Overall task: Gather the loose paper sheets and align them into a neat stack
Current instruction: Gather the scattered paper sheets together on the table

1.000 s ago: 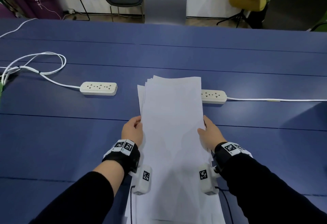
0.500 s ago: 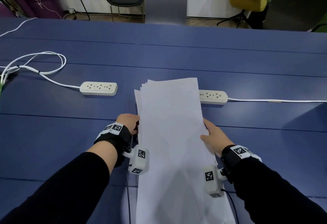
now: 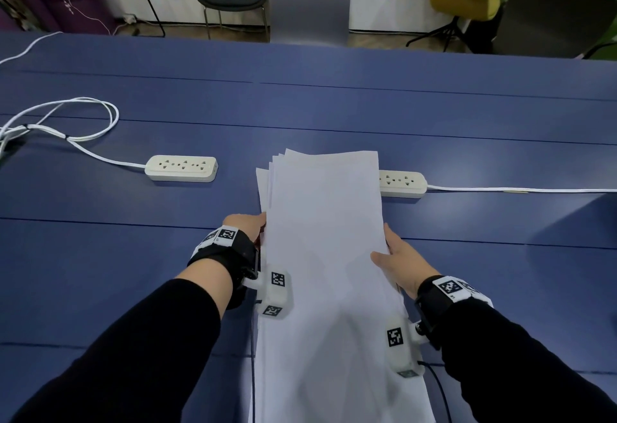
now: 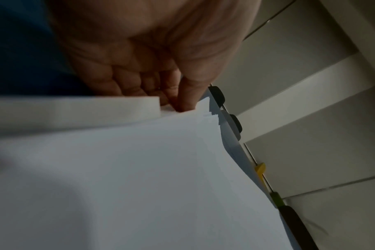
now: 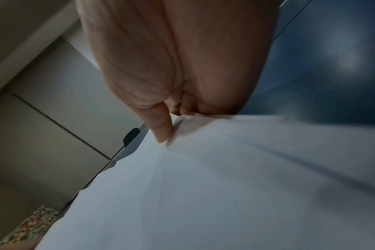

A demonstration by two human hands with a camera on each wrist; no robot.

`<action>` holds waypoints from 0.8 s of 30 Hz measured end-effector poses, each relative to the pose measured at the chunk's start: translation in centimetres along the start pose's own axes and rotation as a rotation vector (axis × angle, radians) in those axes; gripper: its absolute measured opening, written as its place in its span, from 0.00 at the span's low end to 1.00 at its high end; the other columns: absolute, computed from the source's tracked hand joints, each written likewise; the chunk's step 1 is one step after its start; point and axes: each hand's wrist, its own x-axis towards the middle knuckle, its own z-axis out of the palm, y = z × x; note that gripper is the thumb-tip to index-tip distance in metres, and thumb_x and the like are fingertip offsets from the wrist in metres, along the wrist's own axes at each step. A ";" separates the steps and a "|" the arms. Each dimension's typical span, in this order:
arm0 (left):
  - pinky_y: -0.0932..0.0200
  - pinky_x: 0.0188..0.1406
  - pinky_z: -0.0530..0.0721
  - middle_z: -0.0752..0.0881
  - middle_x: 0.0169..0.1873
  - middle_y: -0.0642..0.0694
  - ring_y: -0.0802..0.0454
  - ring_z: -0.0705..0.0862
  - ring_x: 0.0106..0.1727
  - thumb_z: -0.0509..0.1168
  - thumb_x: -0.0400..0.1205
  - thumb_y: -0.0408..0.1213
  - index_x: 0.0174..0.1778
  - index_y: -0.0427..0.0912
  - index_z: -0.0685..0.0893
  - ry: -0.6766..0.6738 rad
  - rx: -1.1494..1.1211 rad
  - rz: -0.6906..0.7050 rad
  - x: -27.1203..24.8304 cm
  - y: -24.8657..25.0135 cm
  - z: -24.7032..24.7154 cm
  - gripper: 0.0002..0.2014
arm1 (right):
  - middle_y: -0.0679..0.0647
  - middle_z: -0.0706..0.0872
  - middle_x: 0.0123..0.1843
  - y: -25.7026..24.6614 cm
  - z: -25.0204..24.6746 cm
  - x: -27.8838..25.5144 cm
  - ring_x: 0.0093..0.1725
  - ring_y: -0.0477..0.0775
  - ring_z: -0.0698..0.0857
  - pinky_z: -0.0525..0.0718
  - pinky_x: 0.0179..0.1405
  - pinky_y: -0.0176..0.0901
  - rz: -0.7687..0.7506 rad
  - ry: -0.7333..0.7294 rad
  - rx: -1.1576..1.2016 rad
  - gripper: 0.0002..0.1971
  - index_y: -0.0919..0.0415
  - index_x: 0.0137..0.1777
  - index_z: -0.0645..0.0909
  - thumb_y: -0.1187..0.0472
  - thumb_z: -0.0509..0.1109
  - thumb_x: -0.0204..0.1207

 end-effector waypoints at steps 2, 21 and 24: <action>0.57 0.35 0.80 0.78 0.27 0.47 0.45 0.79 0.35 0.66 0.79 0.42 0.28 0.43 0.73 0.130 0.105 0.102 -0.4 0.2 0.3 0.15 | 0.43 0.67 0.82 -0.2 0.1 -0.1 0.78 0.49 0.72 0.71 0.78 0.54 0.011 0.013 0.004 0.45 0.43 0.84 0.50 0.51 0.66 0.67; 0.58 0.58 0.74 0.77 0.72 0.40 0.40 0.79 0.66 0.57 0.82 0.30 0.78 0.40 0.66 -0.020 0.178 0.214 -2.6 0.4 2.6 0.25 | 0.47 0.75 0.77 -0.2 0.5 -0.3 0.71 0.53 0.79 0.76 0.74 0.56 0.025 0.060 0.043 0.39 0.52 0.83 0.57 0.59 0.68 0.72; 0.52 0.73 0.72 0.75 0.74 0.45 0.41 0.76 0.74 0.61 0.81 0.33 0.83 0.45 0.56 -0.071 0.115 0.218 -3.4 0.2 1.9 0.34 | 0.52 0.83 0.68 -0.7 0.4 -0.8 0.63 0.55 0.85 0.81 0.68 0.56 0.043 0.097 0.089 0.28 0.57 0.75 0.67 0.65 0.69 0.75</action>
